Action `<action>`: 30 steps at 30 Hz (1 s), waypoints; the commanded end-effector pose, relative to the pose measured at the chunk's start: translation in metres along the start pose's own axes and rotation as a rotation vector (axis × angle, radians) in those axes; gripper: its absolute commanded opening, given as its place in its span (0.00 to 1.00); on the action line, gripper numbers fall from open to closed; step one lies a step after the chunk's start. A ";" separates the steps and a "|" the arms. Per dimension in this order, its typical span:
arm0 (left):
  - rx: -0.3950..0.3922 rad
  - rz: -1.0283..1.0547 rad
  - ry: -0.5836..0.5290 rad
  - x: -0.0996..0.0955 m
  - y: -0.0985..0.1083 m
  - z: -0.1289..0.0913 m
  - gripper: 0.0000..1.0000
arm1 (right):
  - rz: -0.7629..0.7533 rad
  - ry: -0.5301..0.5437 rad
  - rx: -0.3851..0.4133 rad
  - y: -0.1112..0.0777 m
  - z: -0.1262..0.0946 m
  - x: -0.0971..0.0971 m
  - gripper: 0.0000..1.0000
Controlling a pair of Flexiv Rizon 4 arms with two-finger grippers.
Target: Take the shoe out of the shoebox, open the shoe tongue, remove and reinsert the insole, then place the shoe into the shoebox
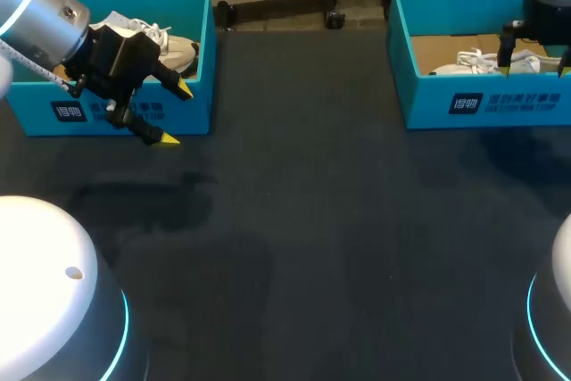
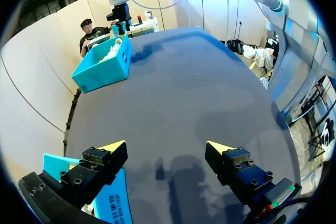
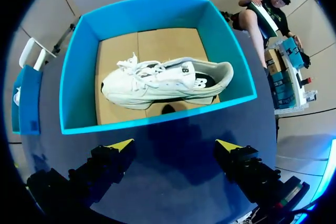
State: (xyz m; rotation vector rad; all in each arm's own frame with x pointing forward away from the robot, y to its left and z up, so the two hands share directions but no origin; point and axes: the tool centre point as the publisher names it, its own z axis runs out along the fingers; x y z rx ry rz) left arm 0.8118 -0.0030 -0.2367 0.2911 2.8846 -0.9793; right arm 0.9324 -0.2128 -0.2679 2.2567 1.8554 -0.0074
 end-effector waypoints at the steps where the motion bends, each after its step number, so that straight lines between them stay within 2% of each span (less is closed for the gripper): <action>1: 0.012 0.114 0.056 -0.007 0.009 -0.012 1.00 | 0.001 0.001 0.000 0.000 0.000 0.000 1.00; 10: 0.010 0.417 0.123 -0.047 0.043 -0.051 1.00 | 0.001 0.001 0.000 0.000 0.000 0.000 1.00; 15: -0.069 0.574 0.167 -0.067 0.056 -0.063 1.00 | 0.001 0.001 0.000 0.000 0.000 0.000 1.00; 19: -0.085 0.663 0.209 -0.073 0.061 -0.068 1.00 | 0.001 0.001 0.000 0.000 0.000 0.000 1.00; 20: -0.109 0.765 0.271 -0.077 0.067 -0.074 1.00 | 0.001 0.001 0.000 0.000 0.000 0.000 1.00; 22: -0.120 0.865 0.327 -0.075 0.070 -0.080 1.00 | 0.001 0.001 0.000 0.000 0.000 0.000 1.00; 23: -0.154 0.921 0.358 -0.073 0.070 -0.081 1.00 | 0.001 0.001 0.000 0.000 0.000 0.000 1.00; 30: -0.154 0.921 0.358 -0.073 0.070 -0.081 1.00 | 0.001 0.001 0.000 0.000 0.000 0.000 1.00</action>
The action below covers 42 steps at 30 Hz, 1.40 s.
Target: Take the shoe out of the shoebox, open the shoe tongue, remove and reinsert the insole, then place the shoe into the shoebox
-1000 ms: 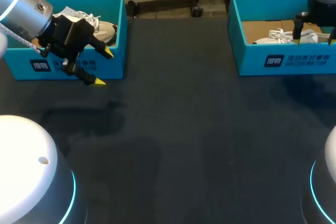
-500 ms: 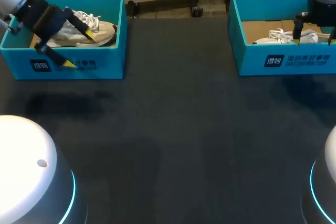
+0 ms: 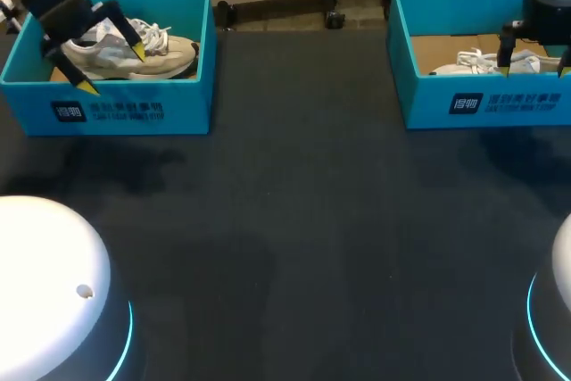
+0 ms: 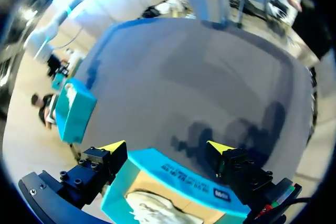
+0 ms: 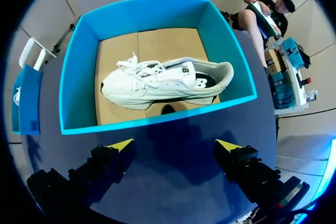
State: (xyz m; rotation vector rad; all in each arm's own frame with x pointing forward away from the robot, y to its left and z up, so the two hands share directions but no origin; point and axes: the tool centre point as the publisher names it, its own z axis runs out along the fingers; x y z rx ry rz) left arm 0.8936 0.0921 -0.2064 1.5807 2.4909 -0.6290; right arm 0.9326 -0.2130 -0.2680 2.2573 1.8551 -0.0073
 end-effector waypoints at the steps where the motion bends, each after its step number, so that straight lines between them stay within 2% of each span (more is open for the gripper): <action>1: -0.003 0.043 0.110 -0.004 0.001 -0.002 1.00 | 0.001 0.000 0.000 0.000 0.000 0.000 1.00; 15: -0.003 0.043 0.110 -0.004 0.001 -0.002 1.00 | 0.001 0.000 0.000 0.000 0.000 0.000 1.00; 19: -0.046 0.073 0.106 0.012 0.006 -0.001 1.00 | 0.001 0.000 0.000 0.000 0.000 0.000 1.00; 21: -0.102 0.088 0.093 0.020 0.019 -0.006 1.00 | 0.001 0.000 0.000 0.000 0.000 0.000 1.00; 24: -0.110 0.103 0.059 0.025 0.032 -0.017 1.00 | 0.001 0.000 0.000 0.000 0.000 0.000 1.00; 26: -0.147 0.105 0.083 0.028 0.044 -0.022 1.00 | 0.001 0.000 0.000 0.000 0.000 0.000 1.00; 34: -0.175 0.161 0.208 0.041 0.075 -0.024 1.00 | 0.001 0.000 0.000 0.000 0.000 0.000 1.00; 42: -0.206 0.222 0.233 0.052 0.112 -0.037 1.00 | 0.001 0.000 0.000 0.000 0.000 0.000 1.00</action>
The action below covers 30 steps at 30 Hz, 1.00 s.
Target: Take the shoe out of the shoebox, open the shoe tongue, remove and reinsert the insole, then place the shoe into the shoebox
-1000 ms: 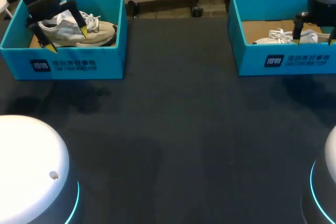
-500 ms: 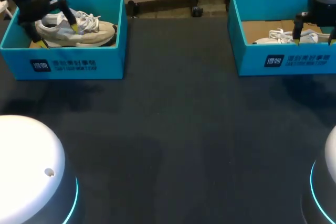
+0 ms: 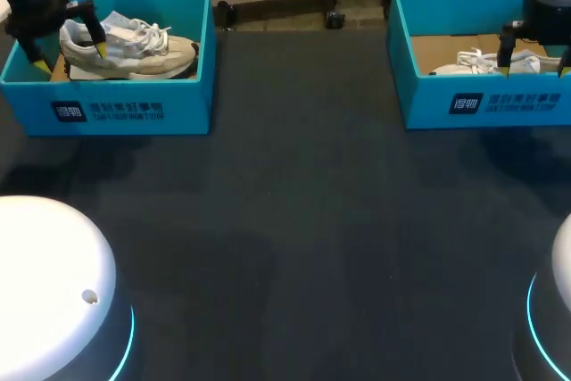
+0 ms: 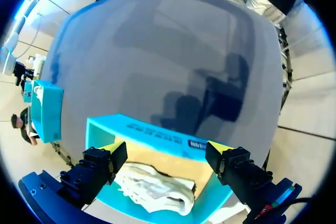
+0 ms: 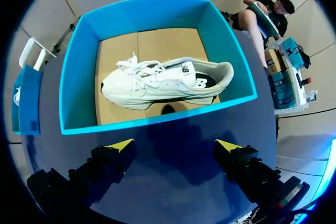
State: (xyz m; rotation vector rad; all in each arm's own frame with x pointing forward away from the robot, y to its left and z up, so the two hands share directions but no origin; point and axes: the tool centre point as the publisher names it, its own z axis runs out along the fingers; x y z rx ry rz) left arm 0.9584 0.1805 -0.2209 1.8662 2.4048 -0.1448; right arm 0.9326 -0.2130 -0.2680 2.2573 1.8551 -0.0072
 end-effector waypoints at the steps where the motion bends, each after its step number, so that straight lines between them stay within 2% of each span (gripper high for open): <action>1: 0.015 0.025 0.001 0.007 0.018 -0.002 1.00 | 0.001 0.000 0.000 0.000 0.000 0.000 1.00; 3: 0.011 0.110 0.002 0.016 0.034 -0.004 1.00 | 0.001 0.000 0.000 0.000 0.000 0.000 1.00; 6: 0.008 0.165 0.035 0.020 0.042 -0.003 1.00 | 0.001 0.000 0.000 0.000 0.000 0.000 1.00; 9: -0.024 0.271 0.112 0.026 0.065 0.001 1.00 | 0.001 0.000 0.000 0.000 0.000 0.000 1.00; 26: -0.024 0.271 0.112 0.026 0.065 0.001 1.00 | 0.001 0.000 0.000 0.000 0.000 0.000 1.00; 30: -0.043 0.305 0.178 0.031 0.090 0.013 1.00 | 0.001 0.000 0.000 0.000 0.000 0.000 1.00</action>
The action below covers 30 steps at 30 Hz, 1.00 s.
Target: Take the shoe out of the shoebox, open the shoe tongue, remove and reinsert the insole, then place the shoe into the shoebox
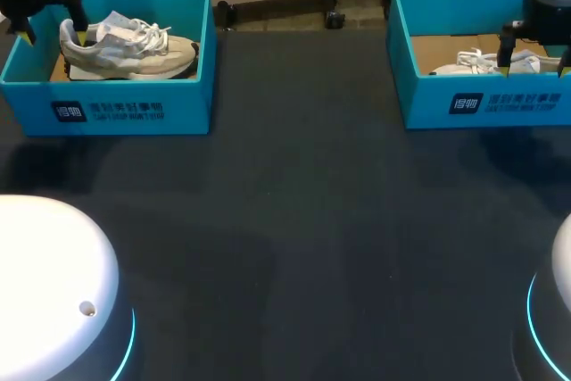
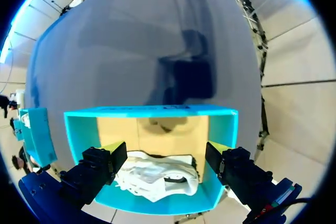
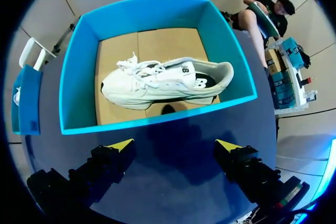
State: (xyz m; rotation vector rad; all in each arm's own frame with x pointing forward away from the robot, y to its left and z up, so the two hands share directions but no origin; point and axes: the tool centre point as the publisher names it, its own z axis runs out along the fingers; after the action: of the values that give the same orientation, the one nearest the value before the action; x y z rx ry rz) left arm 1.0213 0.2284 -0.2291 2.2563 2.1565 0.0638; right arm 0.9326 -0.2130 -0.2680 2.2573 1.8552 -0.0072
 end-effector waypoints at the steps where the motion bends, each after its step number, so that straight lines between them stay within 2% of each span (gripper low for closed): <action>1: 0.001 0.008 0.035 0.008 0.024 0.012 1.00 | 0.001 0.000 0.000 0.000 0.000 0.000 1.00; 4: -0.014 0.032 -0.013 0.020 0.041 0.012 1.00 | 0.001 0.000 0.000 0.000 0.000 0.000 1.00; 9: -0.019 0.054 0.040 0.037 0.069 0.023 1.00 | 0.001 0.000 0.000 0.000 0.000 0.000 1.00; 13: -0.015 0.083 0.041 0.045 0.090 0.031 1.00 | 0.001 0.000 0.000 0.000 0.000 0.000 1.00; 21: -0.059 0.089 0.054 0.048 0.121 0.050 1.00 | 0.001 0.000 0.000 0.000 0.000 0.000 1.00; 29: -0.069 0.093 0.045 0.051 0.145 0.066 1.00 | 0.001 0.000 0.000 0.000 0.000 0.000 1.00; 30: -0.068 0.081 0.045 0.052 0.150 0.069 0.94 | 0.001 0.000 0.000 0.000 0.000 0.000 1.00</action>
State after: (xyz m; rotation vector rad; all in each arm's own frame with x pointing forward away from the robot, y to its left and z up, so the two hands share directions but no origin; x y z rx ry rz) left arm 1.1567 0.2739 -0.2815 2.3238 2.0357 0.2090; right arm 0.9326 -0.2131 -0.2680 2.2574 1.8551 -0.0072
